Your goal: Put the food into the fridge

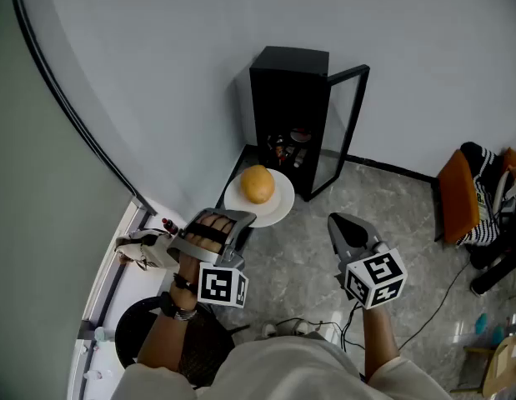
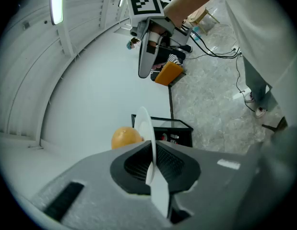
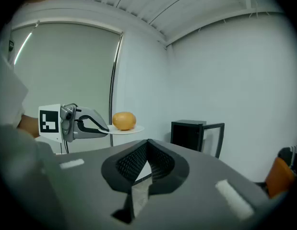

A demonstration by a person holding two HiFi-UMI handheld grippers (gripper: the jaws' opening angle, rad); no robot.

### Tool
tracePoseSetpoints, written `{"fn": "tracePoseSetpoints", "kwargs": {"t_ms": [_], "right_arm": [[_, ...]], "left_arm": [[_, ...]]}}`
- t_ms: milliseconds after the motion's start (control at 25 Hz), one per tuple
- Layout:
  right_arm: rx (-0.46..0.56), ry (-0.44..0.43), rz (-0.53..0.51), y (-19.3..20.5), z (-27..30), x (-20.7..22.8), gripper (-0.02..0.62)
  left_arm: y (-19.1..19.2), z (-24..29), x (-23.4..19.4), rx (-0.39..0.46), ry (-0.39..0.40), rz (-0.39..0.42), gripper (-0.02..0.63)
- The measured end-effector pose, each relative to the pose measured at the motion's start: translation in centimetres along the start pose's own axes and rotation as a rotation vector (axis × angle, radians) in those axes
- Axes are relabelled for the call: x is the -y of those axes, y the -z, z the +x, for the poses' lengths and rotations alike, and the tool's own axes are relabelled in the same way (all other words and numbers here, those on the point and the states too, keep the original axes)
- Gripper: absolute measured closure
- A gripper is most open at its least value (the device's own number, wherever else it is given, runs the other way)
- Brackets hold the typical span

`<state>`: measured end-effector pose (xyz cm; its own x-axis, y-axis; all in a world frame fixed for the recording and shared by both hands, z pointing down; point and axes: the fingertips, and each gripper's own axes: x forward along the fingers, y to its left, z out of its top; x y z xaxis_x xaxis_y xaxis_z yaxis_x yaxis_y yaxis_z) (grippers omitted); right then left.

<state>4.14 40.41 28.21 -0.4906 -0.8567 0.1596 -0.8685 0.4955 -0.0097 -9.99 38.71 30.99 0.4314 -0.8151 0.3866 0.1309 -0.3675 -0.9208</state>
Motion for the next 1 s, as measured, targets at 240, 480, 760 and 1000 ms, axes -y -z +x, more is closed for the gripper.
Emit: {"fn": "tracePoseSetpoints", "kwargs": {"t_ms": [240, 480, 760, 1000], "right_arm": [[0.015, -0.020, 0.015, 0.0, 0.4, 0.5, 0.589], [0.018, -0.044, 0.030, 0.1, 0.9, 1.5, 0.589], [0.013, -0.052, 0.039, 0.4, 1.7, 3.6, 0.588], [0.023, -0.078, 0.043, 0.2, 2.2, 5.7, 0.588]], "left_arm": [[-0.1, 0.9, -0.1, -0.002, 0.004, 0.000, 0.589], [-0.5, 2.0, -0.4, -0.007, 0.010, 0.004, 0.589], [-1.1, 3.8, -0.8, -0.025, 0.011, 0.003, 0.589], [-1.8, 6.1, -1.4, -0.043, 0.007, 0.000, 0.589]]}}
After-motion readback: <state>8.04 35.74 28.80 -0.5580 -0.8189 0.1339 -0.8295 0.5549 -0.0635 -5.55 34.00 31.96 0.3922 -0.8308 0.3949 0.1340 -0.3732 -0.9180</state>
